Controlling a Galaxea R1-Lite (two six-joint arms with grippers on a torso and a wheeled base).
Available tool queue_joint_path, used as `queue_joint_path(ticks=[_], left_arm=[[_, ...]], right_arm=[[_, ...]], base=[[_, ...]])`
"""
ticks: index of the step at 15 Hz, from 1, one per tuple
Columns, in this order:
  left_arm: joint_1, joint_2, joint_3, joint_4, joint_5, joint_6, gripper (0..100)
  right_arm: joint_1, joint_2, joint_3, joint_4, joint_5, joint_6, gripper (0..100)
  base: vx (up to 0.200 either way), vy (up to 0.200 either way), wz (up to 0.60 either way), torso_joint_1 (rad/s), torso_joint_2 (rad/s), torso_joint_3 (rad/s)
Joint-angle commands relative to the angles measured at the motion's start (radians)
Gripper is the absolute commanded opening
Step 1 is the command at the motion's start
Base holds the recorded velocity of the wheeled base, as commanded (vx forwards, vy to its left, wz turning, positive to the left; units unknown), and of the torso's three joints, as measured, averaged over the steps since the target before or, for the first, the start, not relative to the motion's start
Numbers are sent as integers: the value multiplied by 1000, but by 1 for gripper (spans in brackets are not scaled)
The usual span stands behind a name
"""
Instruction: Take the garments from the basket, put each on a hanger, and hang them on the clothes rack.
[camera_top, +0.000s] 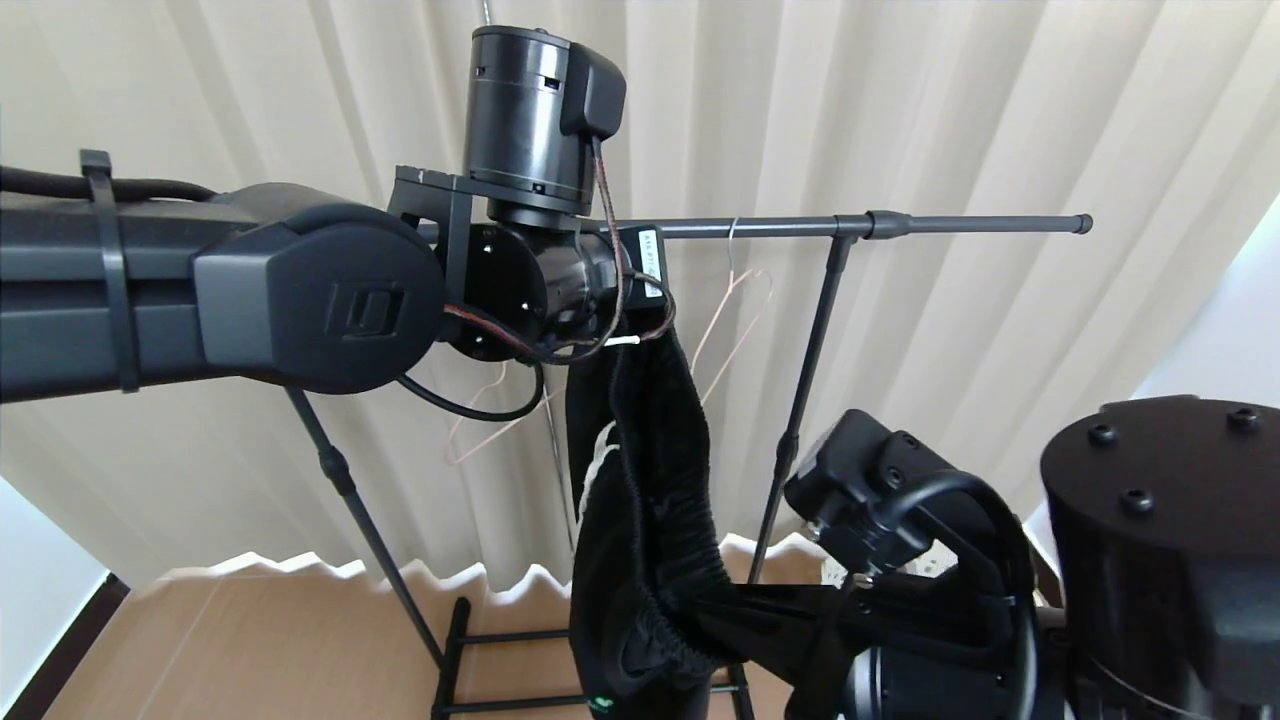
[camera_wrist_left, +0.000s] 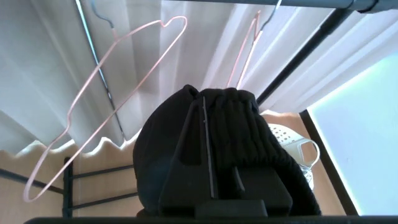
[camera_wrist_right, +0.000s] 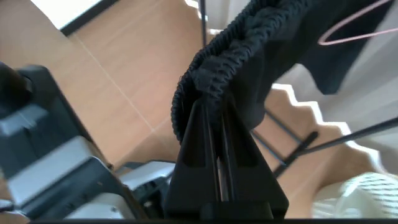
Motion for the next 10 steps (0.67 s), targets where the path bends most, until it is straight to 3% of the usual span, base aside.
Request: queue_joint_path(ticks=[1,2,6,8,10], left_arm=[[-3,8,-7,1,-1,0,0],[-3,12,-5,1,-1,3,0],[4,-13,4,5,0,23,0],[7,-61,33,33,0,38,0],[24,-120,36,127,-1,38,0]], right_arm=[[36,72,-31,-10,-8,26,0],[37,93,-59,-13,-50,60,0],[25,44,-45,9,-65,51,0],[-75,-28,-13,52,-65,-83,0],[-190,-69,30,82,-65,-227,0]], base=[[0,0,0,0,0,0],[0,0,0,0,0,0],[0,0,0,0,0,0],[0,0,0,0,0,0],[0,0,0,0,0,0]])
